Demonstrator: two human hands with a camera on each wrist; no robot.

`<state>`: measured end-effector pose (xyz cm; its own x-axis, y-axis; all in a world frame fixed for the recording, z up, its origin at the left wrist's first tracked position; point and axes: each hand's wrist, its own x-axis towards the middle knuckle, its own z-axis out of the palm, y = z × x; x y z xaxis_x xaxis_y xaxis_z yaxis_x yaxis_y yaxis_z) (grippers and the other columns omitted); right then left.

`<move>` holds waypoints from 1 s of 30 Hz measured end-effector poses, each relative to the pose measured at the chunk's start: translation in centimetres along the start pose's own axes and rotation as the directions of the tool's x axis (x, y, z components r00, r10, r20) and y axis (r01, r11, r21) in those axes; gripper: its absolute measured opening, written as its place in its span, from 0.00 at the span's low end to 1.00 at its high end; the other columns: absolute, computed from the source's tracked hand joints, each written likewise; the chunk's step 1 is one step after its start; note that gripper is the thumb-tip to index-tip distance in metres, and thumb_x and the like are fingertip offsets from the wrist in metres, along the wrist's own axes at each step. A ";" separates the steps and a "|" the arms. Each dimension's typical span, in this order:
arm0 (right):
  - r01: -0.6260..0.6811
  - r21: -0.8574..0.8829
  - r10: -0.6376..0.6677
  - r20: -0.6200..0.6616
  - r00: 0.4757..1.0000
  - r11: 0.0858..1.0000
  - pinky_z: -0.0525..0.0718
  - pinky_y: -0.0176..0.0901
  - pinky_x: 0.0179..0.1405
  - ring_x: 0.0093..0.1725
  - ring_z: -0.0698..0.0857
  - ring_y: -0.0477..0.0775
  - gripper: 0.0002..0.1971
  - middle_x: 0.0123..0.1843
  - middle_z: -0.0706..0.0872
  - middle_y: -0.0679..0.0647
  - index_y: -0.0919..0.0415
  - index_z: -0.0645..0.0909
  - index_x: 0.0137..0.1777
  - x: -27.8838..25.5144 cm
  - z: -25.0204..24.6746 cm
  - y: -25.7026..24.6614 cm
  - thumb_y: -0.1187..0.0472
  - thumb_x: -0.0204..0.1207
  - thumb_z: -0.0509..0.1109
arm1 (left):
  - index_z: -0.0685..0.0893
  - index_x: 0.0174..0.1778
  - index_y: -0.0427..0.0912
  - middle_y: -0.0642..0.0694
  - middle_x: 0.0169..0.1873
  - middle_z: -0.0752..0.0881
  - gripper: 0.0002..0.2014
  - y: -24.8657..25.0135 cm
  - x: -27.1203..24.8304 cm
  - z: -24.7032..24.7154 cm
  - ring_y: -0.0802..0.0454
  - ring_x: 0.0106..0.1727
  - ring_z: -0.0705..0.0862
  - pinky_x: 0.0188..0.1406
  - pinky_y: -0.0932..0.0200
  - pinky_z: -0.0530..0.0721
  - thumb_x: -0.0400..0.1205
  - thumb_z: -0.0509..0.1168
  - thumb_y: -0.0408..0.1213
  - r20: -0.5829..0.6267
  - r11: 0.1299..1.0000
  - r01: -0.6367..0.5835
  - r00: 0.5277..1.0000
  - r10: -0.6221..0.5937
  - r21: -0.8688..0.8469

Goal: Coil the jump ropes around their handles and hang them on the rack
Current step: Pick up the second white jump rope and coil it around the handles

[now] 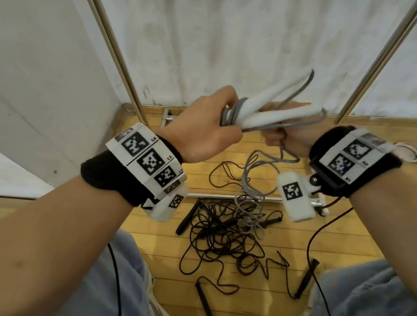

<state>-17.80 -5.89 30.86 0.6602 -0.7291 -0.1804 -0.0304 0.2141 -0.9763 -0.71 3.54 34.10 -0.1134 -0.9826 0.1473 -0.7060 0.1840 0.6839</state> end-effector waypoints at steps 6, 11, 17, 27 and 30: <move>-0.074 -0.126 0.070 -0.033 0.997 0.989 0.61 0.39 0.21 0.20 0.62 0.48 0.26 0.19 0.66 0.46 0.55 0.66 0.26 0.2 4.7 4.3 0.41 0.83 0.52 | 0.66 0.48 0.45 0.51 0.29 0.73 0.13 -1.4 0.9 0.8 0.55 0.26 0.69 0.22 0.63 0.68 0.77 0.66 0.38 -0.159 0.990 0.118 0.979 -0.129 -0.077; 0.054 -0.590 -0.206 -0.193 0.959 0.806 0.65 0.37 0.27 0.24 0.69 0.45 0.22 0.25 0.72 0.44 0.54 0.72 0.33 0.0 5.9 4.7 0.47 0.86 0.50 | 0.65 0.51 0.44 0.49 0.32 0.76 0.13 -2.3 1.9 1.1 0.54 0.27 0.72 0.21 0.66 0.72 0.81 0.63 0.41 -0.211 0.978 0.186 0.957 -0.202 -0.091; 0.095 -0.751 -0.369 -0.207 0.906 0.653 0.63 0.32 0.23 0.26 0.69 0.44 0.14 0.26 0.71 0.47 0.58 0.74 0.36 0.4 6.0 2.7 0.57 0.84 0.59 | 0.64 0.50 0.43 0.54 0.29 0.75 0.12 -1.7 2.2 1.1 0.66 0.21 0.74 0.18 0.73 0.69 0.83 0.62 0.41 -0.401 0.994 0.060 0.912 -0.092 -0.093; -0.021 -0.705 -0.284 -0.313 0.906 0.709 0.83 0.53 0.46 0.44 0.85 0.63 0.09 0.44 0.87 0.63 0.66 0.81 0.44 0.2 5.1 1.1 0.64 0.81 0.60 | 0.64 0.49 0.45 0.48 0.31 0.77 0.12 0.8 2.2 1.8 0.62 0.25 0.73 0.23 0.71 0.71 0.83 0.63 0.42 -0.331 0.990 -0.058 0.944 0.012 -0.130; 0.107 -0.376 -0.199 -0.217 0.956 0.921 0.85 0.48 0.47 0.41 0.85 0.55 0.05 0.42 0.88 0.59 0.67 0.83 0.46 -0.3 5.6 0.3 0.66 0.78 0.67 | 0.64 0.50 0.45 0.33 0.37 0.83 0.12 1.9 2.3 1.3 0.53 0.31 0.78 0.27 0.63 0.76 0.82 0.63 0.41 -0.370 0.976 -0.077 0.929 -0.005 -0.206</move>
<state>-13.80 -1.94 31.29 0.4745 -0.8803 -0.0036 -0.2392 -0.1249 -0.9629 -3.23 1.58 34.77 0.1568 -0.9040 0.3977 -0.5362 0.2603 0.8030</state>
